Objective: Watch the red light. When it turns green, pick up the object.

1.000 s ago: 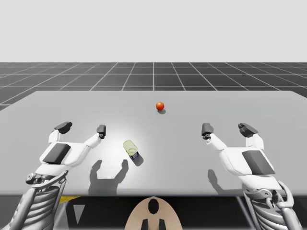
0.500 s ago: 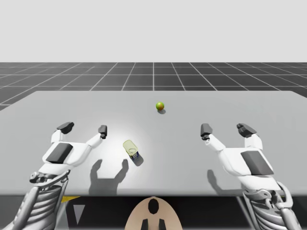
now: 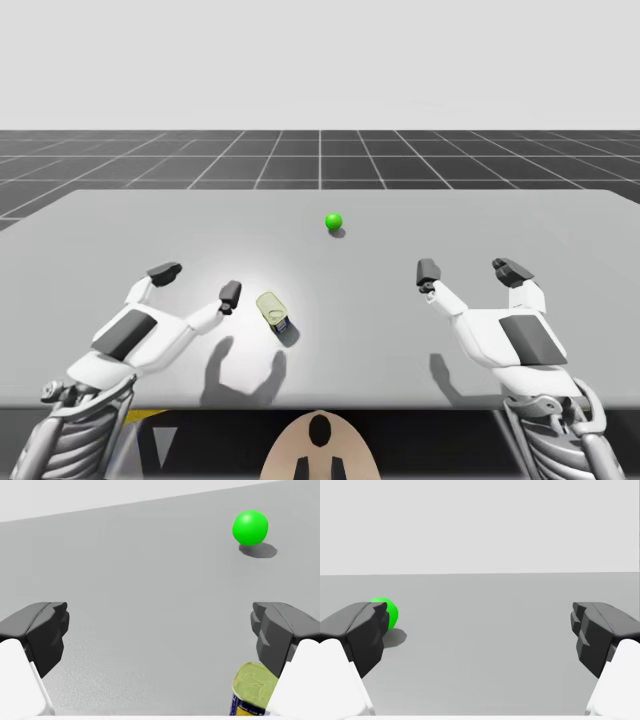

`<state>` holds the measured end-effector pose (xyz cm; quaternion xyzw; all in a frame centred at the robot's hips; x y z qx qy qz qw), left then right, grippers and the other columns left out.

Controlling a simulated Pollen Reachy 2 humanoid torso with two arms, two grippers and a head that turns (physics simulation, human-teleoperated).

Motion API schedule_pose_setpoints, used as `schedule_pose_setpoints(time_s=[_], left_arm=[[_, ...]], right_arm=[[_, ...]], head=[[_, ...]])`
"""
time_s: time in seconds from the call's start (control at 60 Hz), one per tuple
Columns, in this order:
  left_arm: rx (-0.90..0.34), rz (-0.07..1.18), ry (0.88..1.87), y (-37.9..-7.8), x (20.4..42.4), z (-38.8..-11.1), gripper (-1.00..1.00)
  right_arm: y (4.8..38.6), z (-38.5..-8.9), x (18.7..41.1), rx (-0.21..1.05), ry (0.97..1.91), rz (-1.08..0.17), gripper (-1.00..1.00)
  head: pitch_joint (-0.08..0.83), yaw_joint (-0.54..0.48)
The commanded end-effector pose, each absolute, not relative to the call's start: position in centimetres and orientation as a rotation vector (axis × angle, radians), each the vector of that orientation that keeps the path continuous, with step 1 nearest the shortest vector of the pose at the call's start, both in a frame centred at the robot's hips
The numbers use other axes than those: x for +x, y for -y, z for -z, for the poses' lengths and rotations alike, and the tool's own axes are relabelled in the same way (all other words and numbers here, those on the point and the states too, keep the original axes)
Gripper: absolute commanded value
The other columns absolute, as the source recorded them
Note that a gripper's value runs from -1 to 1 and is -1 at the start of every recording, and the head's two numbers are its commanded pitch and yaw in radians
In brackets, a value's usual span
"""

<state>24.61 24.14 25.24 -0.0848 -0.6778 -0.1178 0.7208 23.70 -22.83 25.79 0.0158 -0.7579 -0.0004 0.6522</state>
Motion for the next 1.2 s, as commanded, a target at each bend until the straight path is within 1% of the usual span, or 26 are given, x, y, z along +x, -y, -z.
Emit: schedule_pose_setpoints(time_s=[0.017,0.15,0.25,0.267,0.283,0.317,0.333,0.367,0.45,0.6,0.85,0.983,1.133,1.167,1.183,1.2], left_arm=[[-0.34,0.391,1.396,-24.4,23.7,-24.6,-1.0],[-0.417,0.482,1.349,-25.7,24.0,-22.0,-1.0],[-0.488,0.578,1.298,-25.9,24.1,-19.2,-1.0],[-0.492,0.589,1.291,-25.8,24.1,-18.8,-1.0],[-0.489,0.619,1.272,-25.7,24.2,-18.0,-1.0],[-0.489,0.634,1.262,-25.6,24.3,-17.5,-1.0],[-0.517,0.64,1.234,-25.4,24.3,-16.8,-1.0],[-0.522,0.646,1.223,-25.2,24.4,-16.4,-1.0],[-0.549,0.643,1.183,-24.3,24.9,-15.1,-1.0],[-0.561,0.628,1.17,-22.4,25.9,-14.0,-1.0],[-0.559,0.581,1.172,-19.6,28.2,-14.3,-1.0],[-0.551,0.576,1.177,-18.1,29.4,-14.4,-1.0],[-0.54,0.57,1.171,-17.5,29.7,-13.9,-1.0],[-0.531,0.568,1.172,-17.6,29.7,-13.8,-0.88],[-0.524,0.563,1.167,-17.7,29.6,-13.6,0.05],[-0.526,0.565,1.163,-17.7,29.5,-13.6,0.77]], right_arm=[[22.6,-25.6,23.6,0.045,1.716,0.02,-1.0],[22.6,-25.6,23.7,0.043,1.715,0.02,-1.0],[22.7,-25.6,23.7,0.043,1.714,0.022,-1.0],[22.7,-25.6,23.7,0.043,1.714,0.022,-1.0],[22.7,-25.6,23.7,0.044,1.714,0.022,-1.0],[22.7,-25.6,23.7,0.044,1.714,0.023,-1.0],[22.7,-25.6,23.7,0.044,1.715,0.023,-1.0],[22.7,-25.6,23.7,0.044,1.714,0.024,-1.0],[22.7,-25.6,23.7,0.044,1.715,0.024,-1.0],[22.8,-25.6,23.7,0.046,1.716,0.023,-1.0],[22.9,-25.7,23.7,0.051,1.719,0.024,-1.0],[22.9,-25.7,23.7,0.054,1.72,0.024,-1.0],[23.0,-25.8,23.7,0.059,1.723,0.026,-1.0],[23.0,-25.8,23.7,0.059,1.723,0.026,-1.0],[23.0,-25.8,23.7,0.06,1.724,0.025,-1.0],[23.0,-25.8,23.7,0.06,1.723,0.026,-1.0]], head=[[0.705,0.22],[0.704,0.22],[0.703,0.22],[0.704,0.22],[0.704,0.22],[0.705,0.22],[0.704,0.22],[0.705,0.22],[0.704,0.22],[0.701,0.22],[0.695,0.21],[0.694,0.2],[0.69,0.19],[0.69,0.18],[0.69,0.18],[0.69,0.18]])
